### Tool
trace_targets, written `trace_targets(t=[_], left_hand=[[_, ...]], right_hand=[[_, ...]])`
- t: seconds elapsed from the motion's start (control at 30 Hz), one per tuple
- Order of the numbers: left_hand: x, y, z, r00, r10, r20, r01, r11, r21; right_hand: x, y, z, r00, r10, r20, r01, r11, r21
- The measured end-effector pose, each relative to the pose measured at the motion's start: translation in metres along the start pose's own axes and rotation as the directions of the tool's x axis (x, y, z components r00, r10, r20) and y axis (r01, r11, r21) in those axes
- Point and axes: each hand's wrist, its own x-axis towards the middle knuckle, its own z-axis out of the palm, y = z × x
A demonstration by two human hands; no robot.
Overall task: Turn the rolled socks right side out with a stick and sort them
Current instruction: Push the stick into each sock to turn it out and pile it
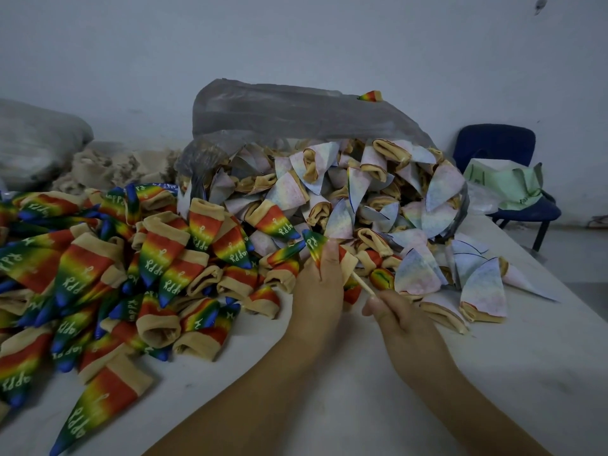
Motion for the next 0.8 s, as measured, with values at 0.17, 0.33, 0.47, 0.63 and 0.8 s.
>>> trace_targets(t=[0.17,0.33,0.47,0.63,0.8], left_hand=[[0.002,-0.007,-0.004,0.996,-0.086,0.031,0.085,0.996,0.009],[0.01,-0.011,-0.008,0.91,-0.41,0.059,0.41,0.87,-0.275],[0.012,-0.009,-0.014,0.874,-0.474,0.109,0.463,0.74,-0.488],[0.01,-0.009,-0.015,0.916,-0.299,0.267,0.4,0.636,-0.66],[0.004,0.005,-0.009,0.931,-0.333,0.149,0.363,0.803,-0.473]], right_hand=[[0.003,0.006,-0.005,0.998,0.006,0.069,-0.002,0.998,-0.069],[0.017,0.012,-0.024,0.988,-0.113,0.101,0.144,0.91,-0.388],[0.014,0.011,-0.031,0.965,-0.233,0.119,0.262,0.852,-0.454],[0.012,0.008,-0.038,0.944,-0.3,0.137,0.329,0.829,-0.452],[0.012,0.007,-0.038,0.939,-0.312,0.144,0.343,0.856,-0.385]])
